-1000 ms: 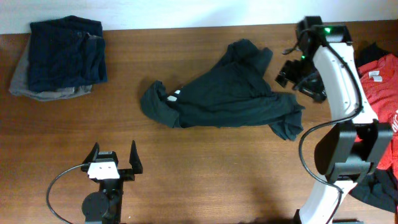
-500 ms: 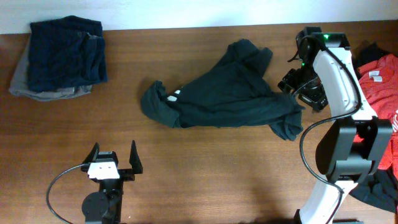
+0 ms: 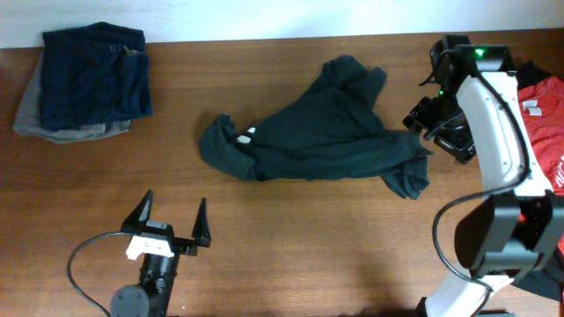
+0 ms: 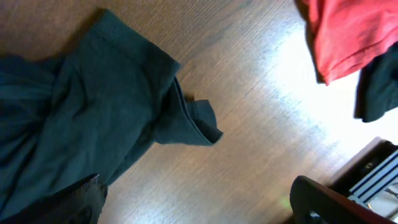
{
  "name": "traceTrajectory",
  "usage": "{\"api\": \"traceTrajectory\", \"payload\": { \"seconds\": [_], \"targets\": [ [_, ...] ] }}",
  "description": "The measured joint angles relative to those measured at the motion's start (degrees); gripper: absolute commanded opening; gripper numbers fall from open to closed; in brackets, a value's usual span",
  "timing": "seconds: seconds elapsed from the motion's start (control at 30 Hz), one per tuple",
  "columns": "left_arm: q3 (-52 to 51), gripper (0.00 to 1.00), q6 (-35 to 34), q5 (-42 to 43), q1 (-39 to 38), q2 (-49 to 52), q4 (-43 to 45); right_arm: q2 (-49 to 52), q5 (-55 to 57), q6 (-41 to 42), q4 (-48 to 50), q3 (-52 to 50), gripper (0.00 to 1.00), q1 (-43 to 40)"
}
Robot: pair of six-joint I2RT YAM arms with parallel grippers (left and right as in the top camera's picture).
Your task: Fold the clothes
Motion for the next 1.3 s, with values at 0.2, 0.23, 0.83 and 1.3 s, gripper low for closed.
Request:
{"api": "traceTrajectory", "payload": {
  "seconds": [0.2,0.23,0.83,1.3],
  "targets": [
    [2.89,0.99,0.0,4.02,0.0,4.2,2.86,-1.01,2.16,0.0,-1.25,-0.02,0.99,0.0],
    [4.26,0.99,0.02,4.26,0.0,6.29,2.54,-1.01,2.38,0.02,-1.33,-0.02,0.99,0.0],
    [74.66,0.99,3.76,15.78,-2.95,80.94,-52.74,-9.42,3.85,2.73,-3.26,-1.05,0.99,0.0],
    [81.59,0.99,-4.26,1.7,-9.97,99.3,-60.02,-9.97,1.95,2.99,6.27,-17.57,0.99,-2.64]
  ]
}}
